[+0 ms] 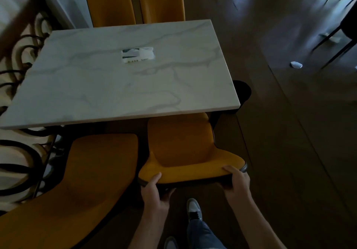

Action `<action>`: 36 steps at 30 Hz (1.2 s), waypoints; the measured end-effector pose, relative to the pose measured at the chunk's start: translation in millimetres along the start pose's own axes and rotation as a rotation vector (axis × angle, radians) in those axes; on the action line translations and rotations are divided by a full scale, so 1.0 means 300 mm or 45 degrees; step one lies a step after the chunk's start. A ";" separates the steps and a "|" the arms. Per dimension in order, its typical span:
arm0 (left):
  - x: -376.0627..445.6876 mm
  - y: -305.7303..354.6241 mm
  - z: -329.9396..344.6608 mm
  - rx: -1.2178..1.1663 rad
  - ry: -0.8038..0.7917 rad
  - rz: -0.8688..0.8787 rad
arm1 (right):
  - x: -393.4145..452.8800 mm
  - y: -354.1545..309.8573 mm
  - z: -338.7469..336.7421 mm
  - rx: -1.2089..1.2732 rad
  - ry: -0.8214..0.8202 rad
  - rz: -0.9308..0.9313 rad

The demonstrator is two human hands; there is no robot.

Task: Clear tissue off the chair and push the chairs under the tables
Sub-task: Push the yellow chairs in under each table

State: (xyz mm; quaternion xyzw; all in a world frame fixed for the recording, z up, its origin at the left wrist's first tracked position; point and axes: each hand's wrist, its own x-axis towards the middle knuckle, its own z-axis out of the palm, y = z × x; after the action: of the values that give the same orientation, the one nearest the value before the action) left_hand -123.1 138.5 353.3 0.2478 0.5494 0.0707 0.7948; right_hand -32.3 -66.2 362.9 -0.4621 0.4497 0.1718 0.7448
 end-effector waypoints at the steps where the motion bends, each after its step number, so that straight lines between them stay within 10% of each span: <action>1: 0.010 0.007 0.013 -0.005 0.009 0.003 | 0.008 -0.009 0.014 -0.003 -0.002 -0.001; 36: 0.208 0.148 0.216 -0.047 0.045 0.055 | 0.156 -0.112 0.267 0.031 -0.086 0.072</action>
State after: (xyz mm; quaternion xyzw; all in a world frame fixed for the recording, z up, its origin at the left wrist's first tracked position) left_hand -33.0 180.7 339.6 0.2436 0.5565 0.1025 0.7877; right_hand 56.3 -23.3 355.4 -0.4340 0.4393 0.2029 0.7600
